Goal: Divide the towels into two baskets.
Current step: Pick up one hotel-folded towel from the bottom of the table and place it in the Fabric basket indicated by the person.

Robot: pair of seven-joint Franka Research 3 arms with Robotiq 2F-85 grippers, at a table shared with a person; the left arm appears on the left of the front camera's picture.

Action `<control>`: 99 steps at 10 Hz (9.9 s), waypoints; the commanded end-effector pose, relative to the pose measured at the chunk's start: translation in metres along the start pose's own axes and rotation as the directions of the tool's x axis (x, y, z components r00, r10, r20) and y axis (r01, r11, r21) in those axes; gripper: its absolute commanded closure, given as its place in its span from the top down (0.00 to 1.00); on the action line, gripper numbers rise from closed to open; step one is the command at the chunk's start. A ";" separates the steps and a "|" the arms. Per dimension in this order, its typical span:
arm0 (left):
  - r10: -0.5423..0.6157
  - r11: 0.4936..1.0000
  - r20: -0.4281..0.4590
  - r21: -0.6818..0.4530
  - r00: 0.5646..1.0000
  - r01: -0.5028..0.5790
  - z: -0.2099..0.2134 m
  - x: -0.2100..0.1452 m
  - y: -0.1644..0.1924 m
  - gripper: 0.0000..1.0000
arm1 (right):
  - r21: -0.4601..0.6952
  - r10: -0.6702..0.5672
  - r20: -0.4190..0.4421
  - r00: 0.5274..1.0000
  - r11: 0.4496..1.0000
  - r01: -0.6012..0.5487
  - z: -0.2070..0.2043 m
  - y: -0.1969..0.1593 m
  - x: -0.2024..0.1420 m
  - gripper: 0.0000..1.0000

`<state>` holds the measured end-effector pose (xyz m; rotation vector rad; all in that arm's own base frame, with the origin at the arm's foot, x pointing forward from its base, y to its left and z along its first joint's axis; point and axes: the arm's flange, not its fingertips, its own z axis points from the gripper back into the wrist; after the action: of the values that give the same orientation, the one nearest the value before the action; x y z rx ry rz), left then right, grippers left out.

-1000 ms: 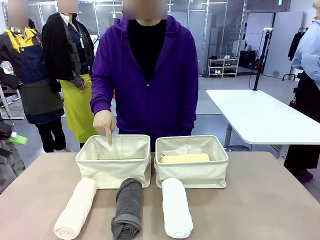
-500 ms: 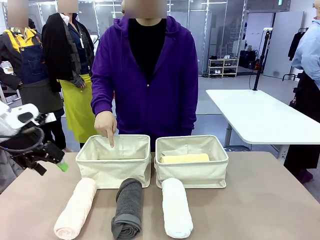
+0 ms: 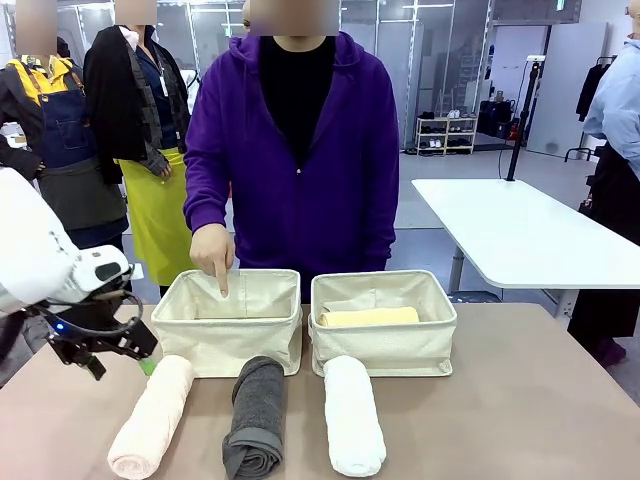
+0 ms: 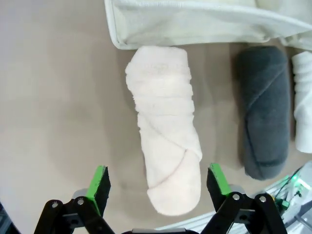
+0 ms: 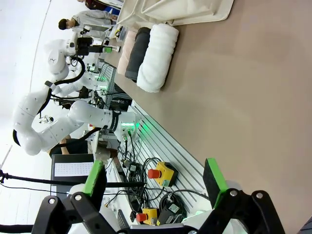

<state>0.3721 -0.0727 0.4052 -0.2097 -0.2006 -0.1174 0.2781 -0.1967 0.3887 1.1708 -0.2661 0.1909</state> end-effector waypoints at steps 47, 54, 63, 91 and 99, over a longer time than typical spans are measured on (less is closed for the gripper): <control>-0.799 0.601 0.102 0.113 0.592 0.791 0.083 0.010 -0.085 0.46 | -0.020 -0.008 -0.001 1.000 1.000 0.008 0.001 0.003 -0.003 1.00; -0.987 0.157 -0.008 0.113 0.159 0.981 0.091 0.081 -0.126 0.46 | -0.020 -0.008 -0.001 1.000 1.000 0.008 0.001 0.003 -0.003 1.00; -0.995 0.093 0.056 0.138 0.086 0.986 0.015 0.204 -0.098 0.46 | -0.020 -0.008 -0.001 1.000 1.000 0.008 0.001 0.003 -0.003 1.00; -0.989 0.151 0.016 0.054 0.150 0.987 -0.022 0.218 -0.108 1.00 | -0.020 -0.008 -0.001 1.000 1.000 0.008 0.001 0.003 -0.003 1.00; -0.558 0.556 0.454 -0.417 0.694 0.719 0.154 0.086 0.054 1.00 | -0.020 -0.008 -0.001 1.000 1.000 0.008 0.001 0.003 -0.003 1.00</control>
<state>0.4555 -0.0188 0.5692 -0.7110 -0.4700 -1.0166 0.2768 -0.1973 0.3891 1.1679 -0.2696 0.1881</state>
